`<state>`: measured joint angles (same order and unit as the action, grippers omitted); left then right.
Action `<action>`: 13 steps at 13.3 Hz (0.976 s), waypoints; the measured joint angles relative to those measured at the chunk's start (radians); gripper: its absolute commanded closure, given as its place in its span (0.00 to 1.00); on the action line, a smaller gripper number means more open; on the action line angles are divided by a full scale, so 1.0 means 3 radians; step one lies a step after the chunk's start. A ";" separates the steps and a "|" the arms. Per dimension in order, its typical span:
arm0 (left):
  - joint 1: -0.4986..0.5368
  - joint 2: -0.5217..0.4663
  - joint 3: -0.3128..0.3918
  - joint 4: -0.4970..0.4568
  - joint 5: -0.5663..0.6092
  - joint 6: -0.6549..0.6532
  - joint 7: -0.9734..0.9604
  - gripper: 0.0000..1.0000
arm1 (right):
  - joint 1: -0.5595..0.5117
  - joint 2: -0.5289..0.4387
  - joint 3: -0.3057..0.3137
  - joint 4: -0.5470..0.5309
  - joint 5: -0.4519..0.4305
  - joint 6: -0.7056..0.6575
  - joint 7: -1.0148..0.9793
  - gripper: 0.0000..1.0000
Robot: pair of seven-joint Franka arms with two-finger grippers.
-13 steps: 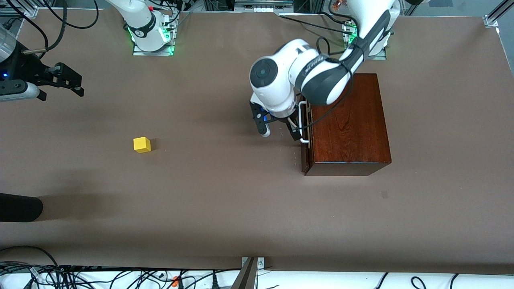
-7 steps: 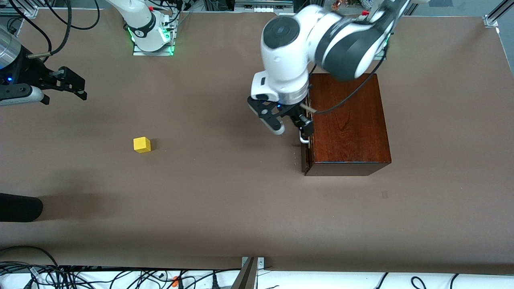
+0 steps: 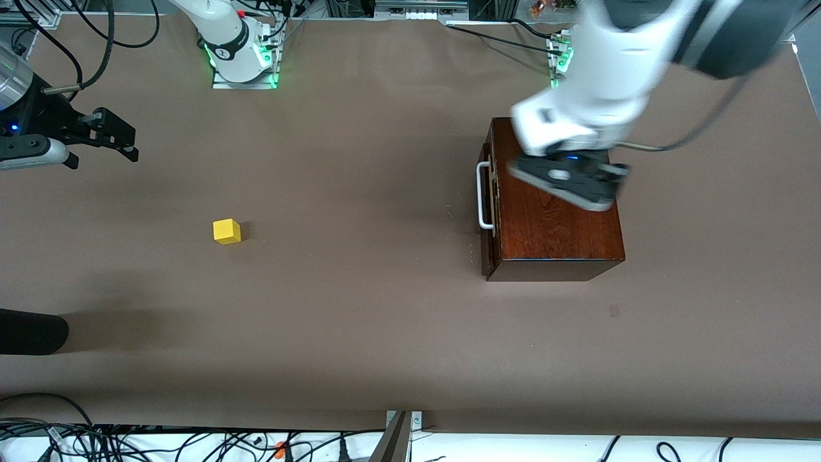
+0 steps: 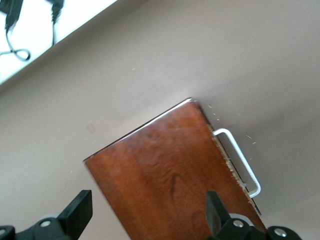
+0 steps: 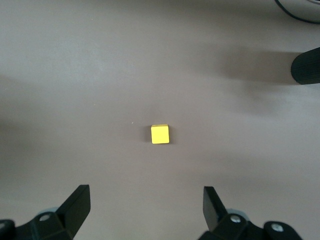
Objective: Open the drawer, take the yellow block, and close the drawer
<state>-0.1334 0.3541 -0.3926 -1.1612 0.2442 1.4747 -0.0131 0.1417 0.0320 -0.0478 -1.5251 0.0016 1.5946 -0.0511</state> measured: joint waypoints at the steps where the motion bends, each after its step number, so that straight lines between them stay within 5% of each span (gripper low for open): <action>1: 0.0140 -0.0053 0.0015 -0.0001 -0.0093 -0.0117 0.0003 0.00 | 0.0000 0.0000 0.0000 0.0001 0.0000 0.0000 0.0000 0.00; 7: 0.0172 -0.0467 0.1059 -0.0296 -0.0780 -0.0408 0.0030 0.00 | 0.0000 0.0000 -0.0002 0.0003 0.0000 0.0000 0.0000 0.00; 13: 0.0166 -0.1119 0.1292 -0.1344 -0.0811 0.0201 0.0035 0.00 | 0.0000 0.0000 -0.0002 0.0004 0.0000 0.0000 0.0000 0.00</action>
<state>-0.0836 0.0183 -0.0049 -1.5643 0.0009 1.5349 -0.0025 0.1417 0.0320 -0.0485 -1.5241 0.0016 1.5946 -0.0511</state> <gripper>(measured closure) 0.000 0.000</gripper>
